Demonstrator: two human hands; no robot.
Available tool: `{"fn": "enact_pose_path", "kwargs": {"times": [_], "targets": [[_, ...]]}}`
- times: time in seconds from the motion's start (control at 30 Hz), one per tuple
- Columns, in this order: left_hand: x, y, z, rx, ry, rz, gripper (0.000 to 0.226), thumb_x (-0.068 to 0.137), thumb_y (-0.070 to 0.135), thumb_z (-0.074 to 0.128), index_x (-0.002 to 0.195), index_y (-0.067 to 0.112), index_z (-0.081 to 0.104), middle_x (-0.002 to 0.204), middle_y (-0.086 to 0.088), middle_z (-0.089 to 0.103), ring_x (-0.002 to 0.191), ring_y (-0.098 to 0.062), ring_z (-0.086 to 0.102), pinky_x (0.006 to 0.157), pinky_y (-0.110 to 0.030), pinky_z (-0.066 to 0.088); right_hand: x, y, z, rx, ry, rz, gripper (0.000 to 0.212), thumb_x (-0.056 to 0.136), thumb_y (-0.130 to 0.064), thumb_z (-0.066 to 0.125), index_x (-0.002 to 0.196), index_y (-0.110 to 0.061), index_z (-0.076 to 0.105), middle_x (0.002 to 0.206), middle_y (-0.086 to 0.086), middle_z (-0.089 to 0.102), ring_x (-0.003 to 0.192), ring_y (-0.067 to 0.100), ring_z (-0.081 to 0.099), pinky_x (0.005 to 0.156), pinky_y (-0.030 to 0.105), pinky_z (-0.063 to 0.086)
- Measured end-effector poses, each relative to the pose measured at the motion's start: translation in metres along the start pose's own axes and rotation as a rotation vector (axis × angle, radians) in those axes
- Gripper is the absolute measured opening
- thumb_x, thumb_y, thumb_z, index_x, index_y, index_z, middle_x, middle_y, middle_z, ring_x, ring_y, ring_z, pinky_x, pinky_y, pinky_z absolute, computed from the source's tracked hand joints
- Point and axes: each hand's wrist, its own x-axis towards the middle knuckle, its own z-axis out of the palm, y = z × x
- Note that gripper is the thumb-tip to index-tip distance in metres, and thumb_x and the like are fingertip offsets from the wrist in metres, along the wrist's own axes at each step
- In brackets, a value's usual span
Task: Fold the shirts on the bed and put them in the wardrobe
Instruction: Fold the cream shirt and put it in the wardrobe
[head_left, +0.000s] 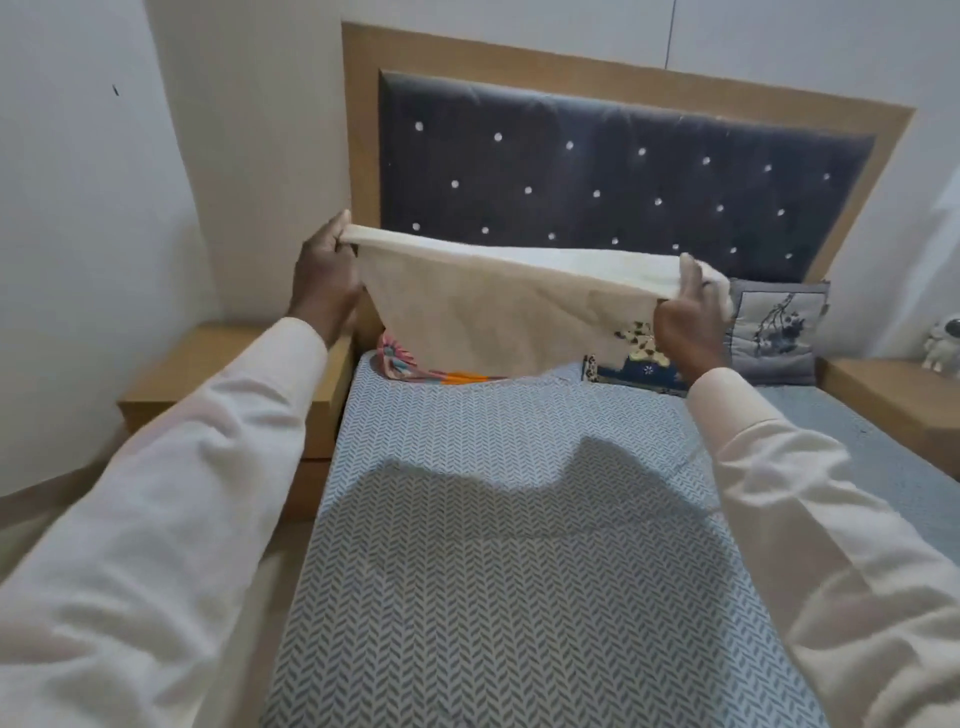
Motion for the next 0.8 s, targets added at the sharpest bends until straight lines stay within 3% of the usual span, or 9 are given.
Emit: {"fn": "enact_pose_path", "kwargs": {"times": [0.13,0.23,0.33,0.43,0.5,0.6,0.7,0.77,0.8], "targets": [[-0.031,-0.069,-0.017,0.782,-0.076,0.232,0.052,0.091,0.02,0.031,0.136,0.012,0.055,0.134,-0.021,0.05,0.124,-0.038,0.043,0.108,-0.041,0.037,-0.031,0.048,0.011,-0.462,-0.24,-0.022,0.036,0.086,-0.015,0.046,0.121,-0.014,0.045,0.113,0.027,0.061,0.103,0.043,0.058,0.086,0.047,0.047],[-0.077,-0.123,-0.024,1.048,-0.192,0.29,0.043,0.085,0.016,0.038,0.119,0.013,0.064,0.118,-0.02,0.045,0.105,-0.038,0.042,0.085,-0.046,0.044,-0.064,0.091,0.031,-0.524,-0.355,-0.001,0.034,0.085,-0.01,0.049,0.119,-0.013,0.046,0.102,0.026,0.062,0.094,0.04,0.061,0.076,0.041,0.045],[-0.13,-0.161,-0.03,1.304,-0.428,0.259,0.038,0.089,0.019,0.041,0.122,0.017,0.061,0.123,-0.015,0.045,0.11,-0.035,0.04,0.088,-0.042,0.039,-0.104,0.137,0.048,-0.504,-0.46,-0.011,0.035,0.084,-0.007,0.055,0.118,-0.015,0.048,0.101,0.022,0.063,0.092,0.037,0.062,0.071,0.036,0.041],[-0.179,-0.205,-0.041,1.43,-0.691,0.211,0.036,0.091,0.012,0.048,0.125,0.023,0.053,0.124,-0.009,0.049,0.117,-0.03,0.043,0.089,-0.038,0.039,-0.147,0.181,0.059,-0.488,-0.573,-0.019,0.031,0.083,-0.005,0.059,0.11,-0.017,0.053,0.097,0.019,0.063,0.092,0.036,0.062,0.073,0.037,0.043],[-0.215,-0.228,-0.05,1.423,-0.727,0.22,0.031,0.083,0.01,0.06,0.112,0.021,0.058,0.105,-0.007,0.059,0.101,-0.029,0.054,0.078,-0.038,0.046,-0.176,0.205,0.063,-0.518,-0.637,0.002,0.026,0.083,-0.008,0.06,0.105,-0.021,0.054,0.098,0.013,0.061,0.095,0.033,0.062,0.075,0.037,0.045],[-0.255,-0.253,-0.058,1.457,-0.837,0.271,0.039,0.043,0.01,0.086,0.071,0.019,0.061,0.064,-0.002,0.058,0.059,-0.024,0.059,0.049,-0.033,0.048,-0.213,0.231,0.064,-0.583,-0.687,0.001,0.021,0.082,-0.009,0.061,0.096,-0.024,0.06,0.098,0.003,0.047,0.1,0.029,0.059,0.078,0.034,0.045],[-0.278,-0.271,-0.067,1.458,-0.91,0.243,0.05,0.016,0.013,0.088,0.051,0.023,0.053,0.05,0.003,0.049,0.045,-0.018,0.053,0.036,-0.026,0.04,-0.237,0.248,0.061,-0.637,-0.675,-0.002,0.015,0.078,-0.01,0.066,0.085,-0.023,0.067,0.093,-0.001,0.04,0.103,0.031,0.054,0.078,0.035,0.047],[-0.286,-0.263,-0.067,1.512,-0.947,0.248,0.043,0.025,0.015,0.09,0.055,0.02,0.059,0.058,-0.001,0.055,0.054,-0.022,0.058,0.041,-0.028,0.044,-0.244,0.253,0.057,-0.629,-0.67,-0.004,0.016,0.076,-0.01,0.066,0.078,-0.025,0.067,0.09,-0.002,0.04,0.102,0.032,0.053,0.074,0.036,0.049],[-0.292,-0.254,-0.068,1.548,-0.998,0.237,0.032,0.044,0.016,0.087,0.068,0.016,0.066,0.072,-0.006,0.061,0.069,-0.027,0.062,0.052,-0.032,0.05,-0.249,0.253,0.054,-0.631,-0.681,-0.013,0.018,0.076,-0.01,0.066,0.076,-0.027,0.065,0.089,-0.003,0.041,0.101,0.029,0.053,0.072,0.034,0.048]]}}
